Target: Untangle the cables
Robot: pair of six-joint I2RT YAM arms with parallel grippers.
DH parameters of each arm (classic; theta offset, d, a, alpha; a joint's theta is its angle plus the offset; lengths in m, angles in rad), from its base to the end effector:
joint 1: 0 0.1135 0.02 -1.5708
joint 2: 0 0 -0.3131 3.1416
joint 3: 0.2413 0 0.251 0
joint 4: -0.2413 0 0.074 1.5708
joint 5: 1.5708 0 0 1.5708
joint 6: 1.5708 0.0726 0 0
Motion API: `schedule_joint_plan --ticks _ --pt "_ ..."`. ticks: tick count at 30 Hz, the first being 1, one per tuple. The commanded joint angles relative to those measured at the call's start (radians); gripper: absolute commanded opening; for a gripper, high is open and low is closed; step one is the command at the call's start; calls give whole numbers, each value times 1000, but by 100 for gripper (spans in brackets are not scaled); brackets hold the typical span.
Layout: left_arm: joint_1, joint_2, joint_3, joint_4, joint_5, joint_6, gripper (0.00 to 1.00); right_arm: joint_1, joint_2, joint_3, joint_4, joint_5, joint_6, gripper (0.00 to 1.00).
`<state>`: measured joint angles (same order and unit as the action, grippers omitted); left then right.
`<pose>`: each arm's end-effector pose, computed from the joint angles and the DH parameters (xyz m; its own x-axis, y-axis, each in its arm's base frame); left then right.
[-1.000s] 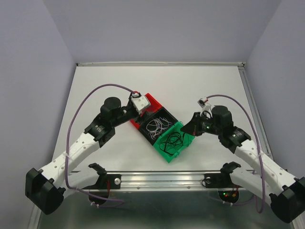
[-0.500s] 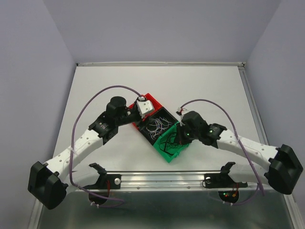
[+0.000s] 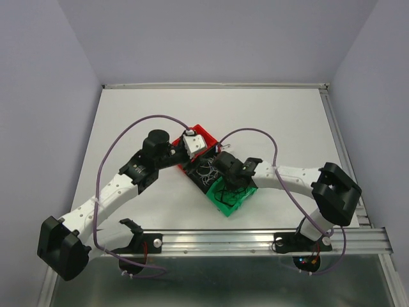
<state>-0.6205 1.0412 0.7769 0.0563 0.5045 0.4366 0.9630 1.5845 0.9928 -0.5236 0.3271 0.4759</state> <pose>0.1808 -0.1724 0.3495 0.2257 0.2937 -0.9289 0.8810 0.3454 0.3233 0.2035 0.2517 0.2122 -0.7750 -0.3544 -0.5232 -0.3843 0.9216 -0.0549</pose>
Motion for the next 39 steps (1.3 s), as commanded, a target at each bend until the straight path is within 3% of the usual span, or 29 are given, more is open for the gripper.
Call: schedule_joint_plan --ticks 1,10,14,15,18,30,38,39 --pt "-2 -9 -21 36 -3 8 69 5 -9 14 -50 118 12 1" --pt "-1 0 -18 37 -7 7 69 5 14 -25 -4 82 10 2" --pt "-2 -4 -18 37 -6 8 69 5 -76 3 0 73 -3 20" --pt "-1 -3 -19 37 -6 7 69 5 -96 10 0 73 -13 29" --pt "-1 -6 -19 37 -9 8 69 5 -184 50 0 66 -34 41" --pt "-2 -3 -21 33 22 11 69 5 -365 41 -160 133 7 48" --pt "-2 -4 -19 25 32 16 69 5 -400 -26 -227 164 59 48" --pt "-2 -6 -19 24 32 16 69 5 -394 -31 -228 170 66 44"
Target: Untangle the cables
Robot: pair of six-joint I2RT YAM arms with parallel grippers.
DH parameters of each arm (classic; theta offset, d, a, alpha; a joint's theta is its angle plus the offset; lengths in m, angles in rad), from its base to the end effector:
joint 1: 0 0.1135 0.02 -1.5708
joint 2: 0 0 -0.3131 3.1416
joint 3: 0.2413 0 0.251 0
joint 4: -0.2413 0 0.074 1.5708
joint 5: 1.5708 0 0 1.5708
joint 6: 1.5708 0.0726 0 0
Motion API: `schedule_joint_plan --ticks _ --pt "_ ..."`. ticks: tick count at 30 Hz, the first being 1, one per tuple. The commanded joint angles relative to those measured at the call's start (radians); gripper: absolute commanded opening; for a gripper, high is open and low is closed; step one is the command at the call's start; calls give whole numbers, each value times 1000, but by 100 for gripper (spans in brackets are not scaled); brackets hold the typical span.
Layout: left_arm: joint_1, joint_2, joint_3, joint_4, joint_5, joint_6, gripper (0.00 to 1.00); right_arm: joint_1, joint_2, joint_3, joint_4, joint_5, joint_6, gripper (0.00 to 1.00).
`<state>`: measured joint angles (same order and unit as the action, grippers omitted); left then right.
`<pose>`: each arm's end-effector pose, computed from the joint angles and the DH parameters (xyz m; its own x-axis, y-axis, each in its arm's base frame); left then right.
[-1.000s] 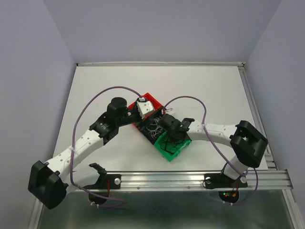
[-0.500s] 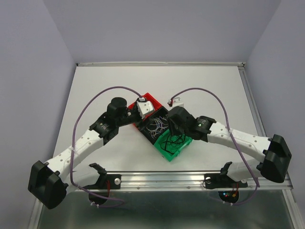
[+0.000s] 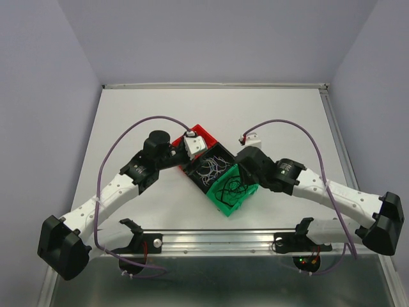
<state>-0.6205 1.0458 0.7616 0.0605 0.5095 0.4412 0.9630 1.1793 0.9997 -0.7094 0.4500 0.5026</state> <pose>0.1810 -0.1729 0.3432 0.2188 0.3018 -0.9279 0.8859 0.3371 0.3186 0.1623 0.1781 0.3102 -0.6692 -0.2025 -0.7149 -0.2970 0.9548 0.0076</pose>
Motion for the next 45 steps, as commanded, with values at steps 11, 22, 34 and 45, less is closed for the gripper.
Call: schedule_joint_plan --ticks 11,22,34,45 --pt "-2 -1 -1 4 66 21 69 -4 106 -58 -47 110 54 41" --pt "-2 14 5 -8 80 33 68 -18 163 -78 -22 107 51 4" --pt "-2 25 8 -11 83 36 68 -73 249 -90 105 6 -35 1" --pt "-2 22 5 -14 78 36 68 -106 231 -61 154 -60 -68 31"
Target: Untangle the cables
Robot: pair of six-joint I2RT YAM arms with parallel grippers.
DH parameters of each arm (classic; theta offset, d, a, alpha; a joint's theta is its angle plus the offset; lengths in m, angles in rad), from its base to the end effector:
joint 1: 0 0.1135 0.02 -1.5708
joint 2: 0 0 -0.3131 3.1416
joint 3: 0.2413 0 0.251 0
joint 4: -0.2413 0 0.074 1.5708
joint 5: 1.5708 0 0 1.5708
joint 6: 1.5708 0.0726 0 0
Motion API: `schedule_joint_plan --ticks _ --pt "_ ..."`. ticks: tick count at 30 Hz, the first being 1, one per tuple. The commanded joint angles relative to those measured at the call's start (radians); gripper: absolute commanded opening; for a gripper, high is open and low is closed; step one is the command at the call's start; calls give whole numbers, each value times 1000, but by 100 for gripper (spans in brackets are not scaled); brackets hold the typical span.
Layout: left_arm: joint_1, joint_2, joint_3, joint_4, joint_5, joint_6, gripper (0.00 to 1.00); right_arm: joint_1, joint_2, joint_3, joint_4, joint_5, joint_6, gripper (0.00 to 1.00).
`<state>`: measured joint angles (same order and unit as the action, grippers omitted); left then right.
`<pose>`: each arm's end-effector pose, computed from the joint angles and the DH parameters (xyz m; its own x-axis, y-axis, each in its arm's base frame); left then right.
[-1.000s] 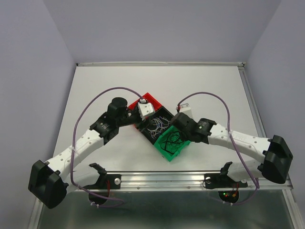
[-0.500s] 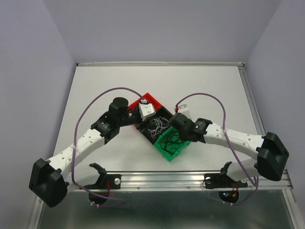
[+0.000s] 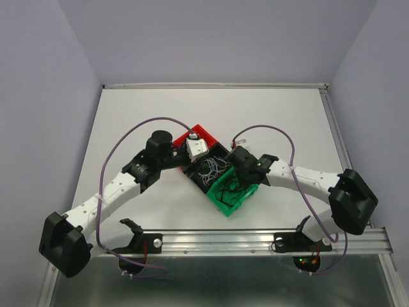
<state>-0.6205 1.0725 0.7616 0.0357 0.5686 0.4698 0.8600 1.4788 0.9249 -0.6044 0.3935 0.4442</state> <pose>0.1814 -0.1777 0.3343 0.2155 0.3148 -0.9243 0.9129 0.2711 0.3052 0.2081 0.1990 0.2189 -0.7974 -0.3179 -0.5129 -0.2846 0.9476 -0.1449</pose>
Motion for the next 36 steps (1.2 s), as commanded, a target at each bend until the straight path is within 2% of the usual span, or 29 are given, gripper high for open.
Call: schedule_joint_plan --ticks 1,6,8,9,10,12,16,18,21,24,28,32,36 --pt "-2 -3 5 10 19 7 68 -3 -89 20 51 -4 -12 33" --pt "-1 -2 8 10 13 6 68 -3 -216 61 49 25 -32 44" --pt "-2 -8 8 10 8 1 70 -3 -270 71 49 47 -38 63" --pt "-2 -9 8 10 7 1 71 -3 -285 71 51 59 -39 63" --pt "-2 -14 8 13 2 -6 73 -3 -304 75 51 71 -39 77" --pt "-2 -22 7 24 -15 -17 84 -4 -316 77 70 115 -48 89" --pt "2 -40 1 58 -116 -65 87 -3 -342 29 244 207 -99 93" --pt "36 -62 1 78 -148 -98 88 -3 -339 -9 360 263 -137 97" --pt "122 -98 5 92 -153 -140 91 -3 -315 -21 420 312 -151 100" --pt "209 -140 -27 134 -202 -189 92 -3 -322 -69 468 289 -131 100" --pt "304 -213 -117 245 -328 -247 99 -3 -440 -257 678 275 -137 100" --pt "378 -276 -192 344 -465 -327 99 -3 -511 -366 819 295 -124 100" --pt "389 -299 -223 368 -457 -321 99 -3 -528 -402 859 320 -119 100"
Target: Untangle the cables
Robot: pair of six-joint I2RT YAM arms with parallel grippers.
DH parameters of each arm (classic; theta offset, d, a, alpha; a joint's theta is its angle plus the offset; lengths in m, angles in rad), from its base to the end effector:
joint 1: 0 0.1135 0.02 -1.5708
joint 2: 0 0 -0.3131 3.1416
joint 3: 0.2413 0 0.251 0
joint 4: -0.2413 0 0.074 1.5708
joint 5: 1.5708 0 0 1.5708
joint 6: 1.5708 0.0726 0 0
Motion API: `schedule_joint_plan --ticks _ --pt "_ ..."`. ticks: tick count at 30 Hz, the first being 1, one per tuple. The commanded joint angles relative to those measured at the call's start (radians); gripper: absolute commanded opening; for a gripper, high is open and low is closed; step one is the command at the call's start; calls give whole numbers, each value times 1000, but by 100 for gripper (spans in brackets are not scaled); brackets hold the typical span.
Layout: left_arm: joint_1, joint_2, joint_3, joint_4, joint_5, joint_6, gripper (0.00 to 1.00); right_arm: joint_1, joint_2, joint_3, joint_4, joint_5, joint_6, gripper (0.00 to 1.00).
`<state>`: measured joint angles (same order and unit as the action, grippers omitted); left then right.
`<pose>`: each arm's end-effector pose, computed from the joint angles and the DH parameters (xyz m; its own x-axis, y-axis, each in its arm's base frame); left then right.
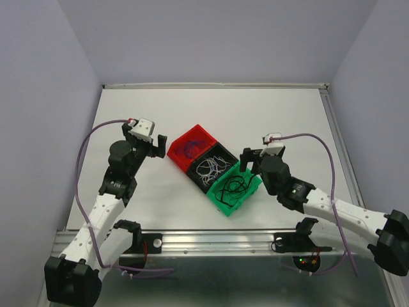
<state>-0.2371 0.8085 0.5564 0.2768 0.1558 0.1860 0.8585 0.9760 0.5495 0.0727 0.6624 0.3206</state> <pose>0.1922 -0.0580 0.3408 0.0944 0.1651 -0.9817 0.3718 0.9089 0.1886 0.1739 0.1331 0.2811 -0.2841 0.0512 -0.9574 -0.1372 0.9861 0.0934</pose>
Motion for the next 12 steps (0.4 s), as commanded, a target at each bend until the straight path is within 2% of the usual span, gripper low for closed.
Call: schedule_joint_plan --ticks 1,12 --pt "5 -37 -23 128 -35 -36 99 -3 -25 -28 182 60 5 100" --pt "5 -54 -50 148 50 -19 99 -1 -39 -42 193 75 14 100"
